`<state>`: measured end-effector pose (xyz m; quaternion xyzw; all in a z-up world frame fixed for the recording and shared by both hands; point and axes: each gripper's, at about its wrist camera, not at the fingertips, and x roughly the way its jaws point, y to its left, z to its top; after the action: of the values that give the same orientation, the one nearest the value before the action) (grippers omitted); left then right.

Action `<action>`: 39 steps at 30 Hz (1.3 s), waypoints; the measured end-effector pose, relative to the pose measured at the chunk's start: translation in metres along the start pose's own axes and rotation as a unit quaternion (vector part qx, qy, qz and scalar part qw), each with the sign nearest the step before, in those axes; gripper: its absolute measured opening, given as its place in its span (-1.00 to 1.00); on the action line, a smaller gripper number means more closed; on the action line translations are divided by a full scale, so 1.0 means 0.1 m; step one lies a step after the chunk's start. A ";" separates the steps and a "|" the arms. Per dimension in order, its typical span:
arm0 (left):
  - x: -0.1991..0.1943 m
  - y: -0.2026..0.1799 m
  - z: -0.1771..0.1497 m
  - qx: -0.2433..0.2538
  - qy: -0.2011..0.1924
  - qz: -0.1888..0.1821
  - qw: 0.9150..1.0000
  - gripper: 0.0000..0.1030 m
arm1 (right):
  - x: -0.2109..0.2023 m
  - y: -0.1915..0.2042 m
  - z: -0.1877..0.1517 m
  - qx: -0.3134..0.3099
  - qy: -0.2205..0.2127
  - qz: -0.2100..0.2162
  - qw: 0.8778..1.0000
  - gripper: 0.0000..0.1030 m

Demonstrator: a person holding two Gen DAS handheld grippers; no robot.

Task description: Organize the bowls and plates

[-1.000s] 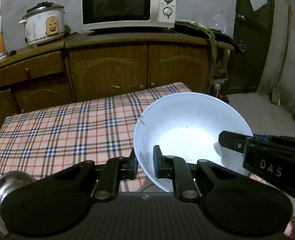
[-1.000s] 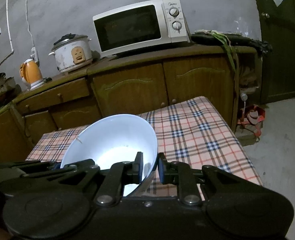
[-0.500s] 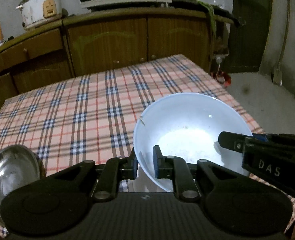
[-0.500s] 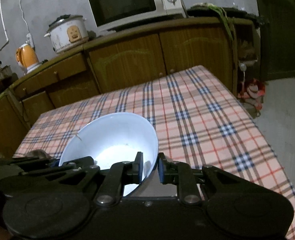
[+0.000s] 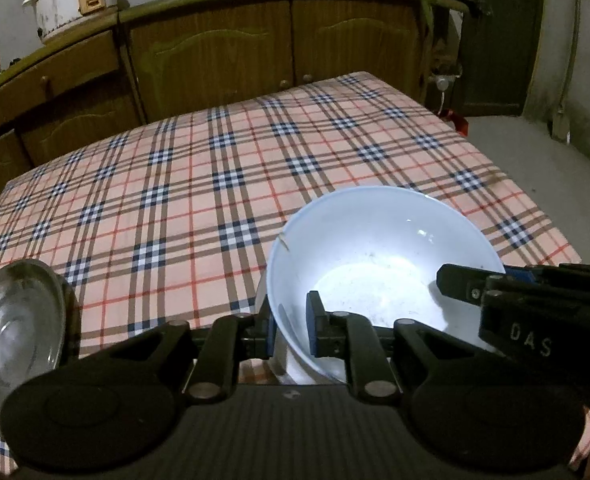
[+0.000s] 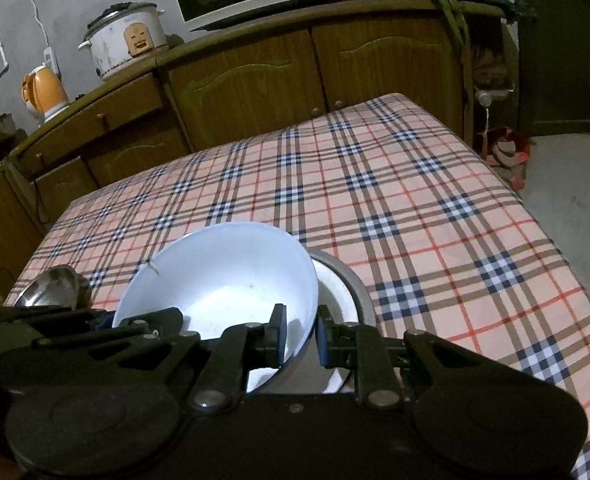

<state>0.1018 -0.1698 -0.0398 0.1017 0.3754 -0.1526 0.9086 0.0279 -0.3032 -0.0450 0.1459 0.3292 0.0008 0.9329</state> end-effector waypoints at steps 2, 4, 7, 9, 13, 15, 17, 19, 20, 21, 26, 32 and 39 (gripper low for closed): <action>0.03 -0.01 -0.01 0.001 0.001 0.000 1.000 -0.70 | 0.02 0.00 -0.02 0.000 0.001 -0.002 1.000 -0.58; 0.05 -0.01 -0.02 0.001 0.003 0.000 1.000 -0.69 | 0.04 0.00 -0.04 -0.003 0.001 -0.005 1.000 -0.58; 0.07 -0.03 -0.04 0.004 -0.002 0.002 1.000 -0.69 | 0.07 0.00 -0.04 -0.007 0.001 -0.009 1.000 -0.58; 0.08 -0.03 -0.03 0.003 -0.004 0.000 1.000 -0.69 | 0.09 0.00 -0.05 -0.009 0.001 -0.012 1.000 -0.58; 0.11 -0.05 -0.04 0.001 -0.005 -0.004 1.000 -0.68 | 0.10 -0.01 -0.07 -0.013 -0.001 -0.020 1.000 -0.58; 0.12 -0.08 -0.05 0.003 -0.005 -0.003 1.000 -0.67 | 0.11 -0.02 -0.07 -0.013 0.000 -0.024 1.000 -0.58; 0.13 -0.11 -0.06 0.005 -0.007 -0.002 1.000 -0.65 | 0.13 -0.05 -0.07 -0.009 0.000 -0.024 1.000 -0.59; 0.14 -0.12 -0.06 0.005 -0.008 -0.001 1.000 -0.62 | 0.13 -0.06 -0.07 -0.008 -0.001 -0.022 1.000 -0.59; 0.14 -0.11 -0.06 0.004 -0.008 -0.002 1.000 -0.62 | 0.14 -0.06 -0.07 -0.009 -0.002 -0.022 1.000 -0.59; 0.15 -0.11 -0.06 0.003 -0.009 -0.002 1.000 -0.60 | 0.14 -0.06 -0.07 -0.011 -0.003 -0.023 1.000 -0.59; 0.16 -0.10 -0.07 0.001 -0.013 -0.006 1.000 -0.54 | 0.15 -0.05 -0.08 -0.013 -0.002 -0.021 1.000 -0.58; 0.15 -0.07 -0.08 -0.013 -0.015 -0.015 1.000 -0.49 | 0.15 -0.04 -0.07 -0.015 0.002 -0.017 1.000 -0.52; 0.14 -0.05 -0.08 -0.022 -0.012 -0.022 0.999 -0.47 | 0.17 -0.06 -0.02 -0.009 0.020 -0.009 1.000 -0.41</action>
<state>0.1041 -0.1753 -0.0553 0.0715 0.3694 -0.1660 0.9115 0.0392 -0.3070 -0.0581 0.1344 0.3491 -0.0020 0.9274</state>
